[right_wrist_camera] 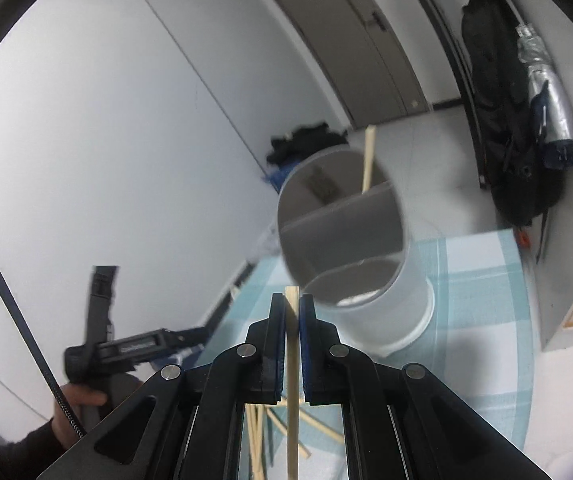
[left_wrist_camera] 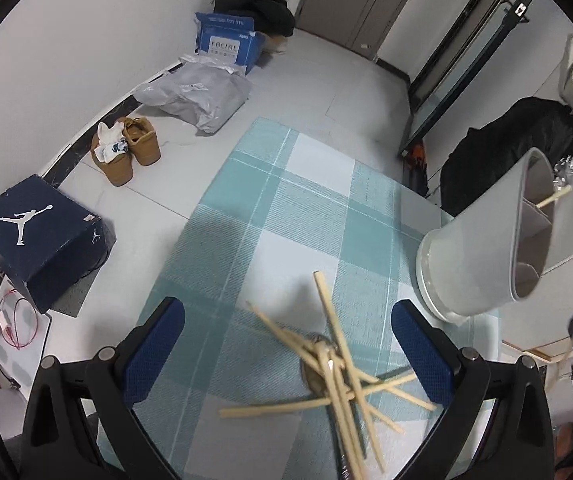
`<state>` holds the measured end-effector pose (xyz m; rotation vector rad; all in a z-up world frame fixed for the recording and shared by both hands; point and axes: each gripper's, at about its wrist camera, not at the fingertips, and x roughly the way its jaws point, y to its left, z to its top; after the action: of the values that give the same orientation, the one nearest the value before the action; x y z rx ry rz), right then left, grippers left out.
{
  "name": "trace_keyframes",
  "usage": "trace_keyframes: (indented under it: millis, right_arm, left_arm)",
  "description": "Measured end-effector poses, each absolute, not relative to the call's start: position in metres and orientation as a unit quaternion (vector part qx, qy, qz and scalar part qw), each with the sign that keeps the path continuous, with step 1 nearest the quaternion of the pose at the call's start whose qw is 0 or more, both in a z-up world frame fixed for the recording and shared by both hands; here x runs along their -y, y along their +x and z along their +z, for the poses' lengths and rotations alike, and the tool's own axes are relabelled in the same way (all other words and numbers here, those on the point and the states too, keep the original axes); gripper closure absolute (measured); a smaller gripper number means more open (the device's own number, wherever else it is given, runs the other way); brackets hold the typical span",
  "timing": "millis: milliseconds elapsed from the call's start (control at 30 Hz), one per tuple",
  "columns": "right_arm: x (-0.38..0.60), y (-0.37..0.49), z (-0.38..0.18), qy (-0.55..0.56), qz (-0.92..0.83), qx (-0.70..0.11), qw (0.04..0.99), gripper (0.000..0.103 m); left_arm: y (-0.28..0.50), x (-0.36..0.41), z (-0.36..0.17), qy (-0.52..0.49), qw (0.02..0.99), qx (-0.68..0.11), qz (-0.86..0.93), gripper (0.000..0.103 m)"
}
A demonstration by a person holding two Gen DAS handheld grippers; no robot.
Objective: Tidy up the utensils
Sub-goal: 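Lift the chopstick with the right tool while the left tool grasps another chopstick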
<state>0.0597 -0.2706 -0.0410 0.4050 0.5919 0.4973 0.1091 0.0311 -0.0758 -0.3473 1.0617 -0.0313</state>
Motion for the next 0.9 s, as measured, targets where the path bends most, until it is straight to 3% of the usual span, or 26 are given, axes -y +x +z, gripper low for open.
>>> trace_keyframes:
  millis: [300,533,800,900]
  right_arm:
    - [0.300,0.067,-0.053,0.191,0.219,-0.238,0.927,0.097]
    - [0.320,0.073,-0.055,0.224,0.227,-0.237,0.918,0.097]
    - [0.338,0.070,-0.053,0.257,0.231,-0.220,0.912,0.097]
    - [0.343,0.068,-0.052,0.266,0.227,-0.215,0.912,0.097]
  left_arm:
    - [0.150,-0.007,-0.099,-0.119,0.807,-0.578,-0.006,0.015]
    - [0.165,-0.004,-0.122,-0.145,0.771,-0.620,0.009,0.048]
    - [0.166,0.022,-0.123,-0.106,0.774,-0.623,0.033,0.059]
    - [0.168,0.028,-0.124,-0.077,0.776,-0.624,0.053,0.068]
